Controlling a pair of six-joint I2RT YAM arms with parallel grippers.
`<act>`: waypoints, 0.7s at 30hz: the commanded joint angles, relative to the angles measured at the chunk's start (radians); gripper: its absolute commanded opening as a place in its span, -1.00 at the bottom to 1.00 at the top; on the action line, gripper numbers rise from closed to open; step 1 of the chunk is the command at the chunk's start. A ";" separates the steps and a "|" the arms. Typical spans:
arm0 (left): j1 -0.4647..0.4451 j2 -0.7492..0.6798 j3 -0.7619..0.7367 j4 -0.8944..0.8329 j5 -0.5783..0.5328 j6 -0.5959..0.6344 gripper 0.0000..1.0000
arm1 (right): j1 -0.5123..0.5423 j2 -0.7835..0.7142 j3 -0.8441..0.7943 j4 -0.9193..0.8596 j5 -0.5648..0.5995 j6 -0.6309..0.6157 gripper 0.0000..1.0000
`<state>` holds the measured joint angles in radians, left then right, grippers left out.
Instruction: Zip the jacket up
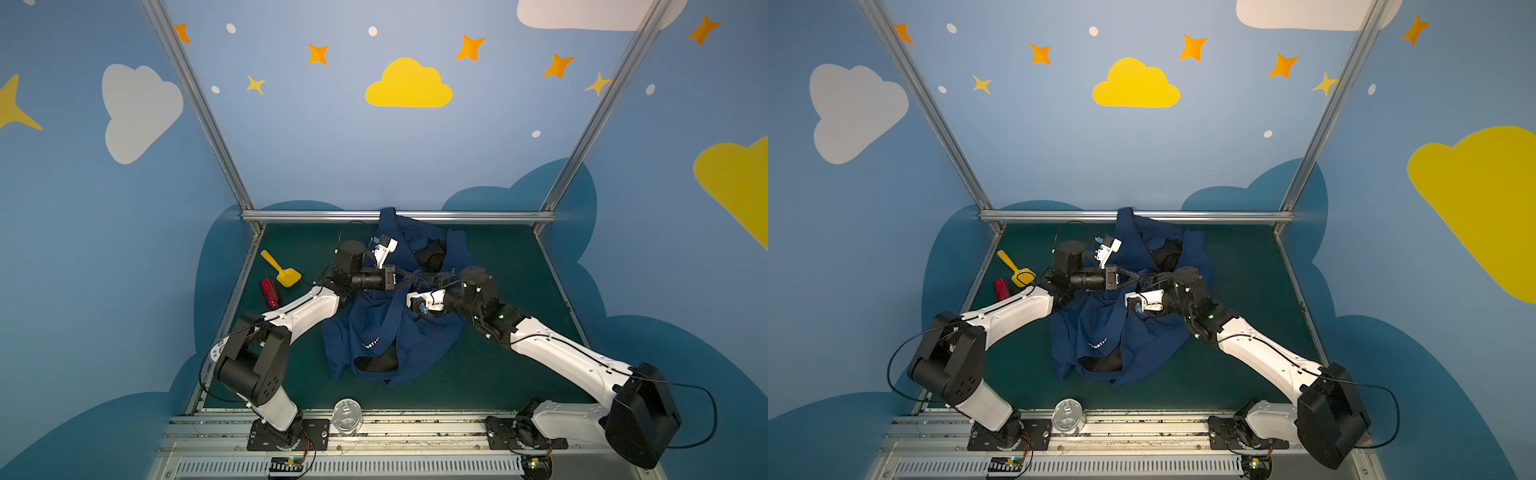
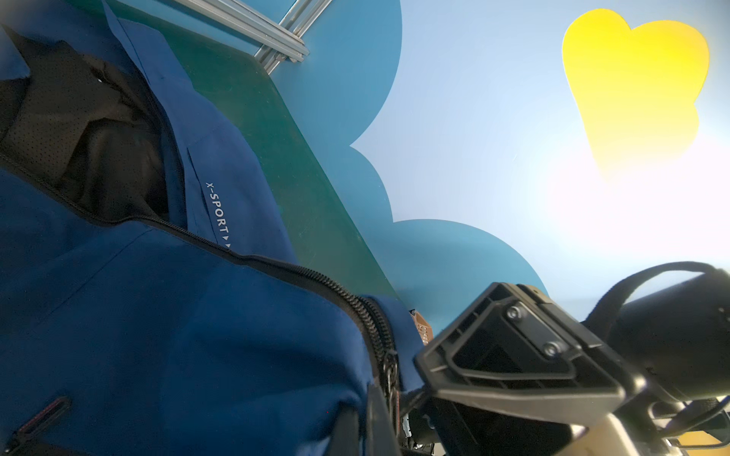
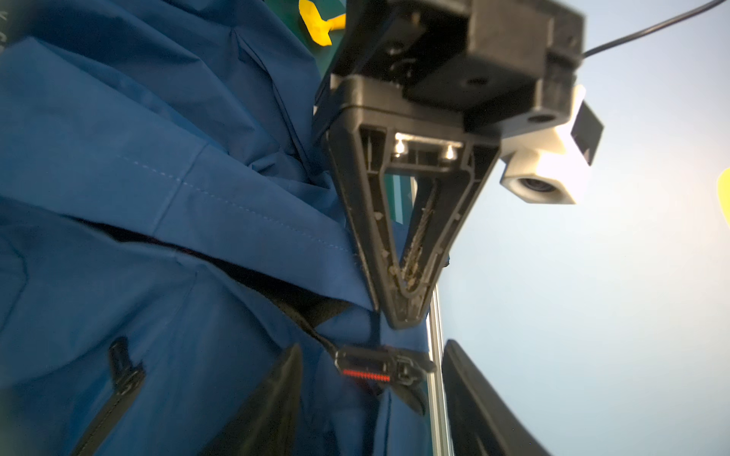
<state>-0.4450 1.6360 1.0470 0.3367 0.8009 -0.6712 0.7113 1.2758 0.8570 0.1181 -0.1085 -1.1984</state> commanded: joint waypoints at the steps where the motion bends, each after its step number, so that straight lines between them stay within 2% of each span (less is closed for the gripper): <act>1: 0.004 -0.027 0.027 0.004 0.018 -0.001 -0.94 | 0.007 0.015 0.043 0.049 0.024 -0.008 0.13; 13: 0.005 -0.030 0.024 0.001 0.013 0.005 -0.94 | 0.017 0.034 0.076 0.019 0.041 0.020 -0.07; 21: 0.006 -0.028 0.020 0.001 0.008 0.006 -0.94 | 0.017 0.024 0.084 -0.021 0.026 0.031 -0.34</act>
<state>-0.4450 1.6360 1.0470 0.3367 0.8001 -0.6777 0.7235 1.3033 0.9039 0.1226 -0.0727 -1.1843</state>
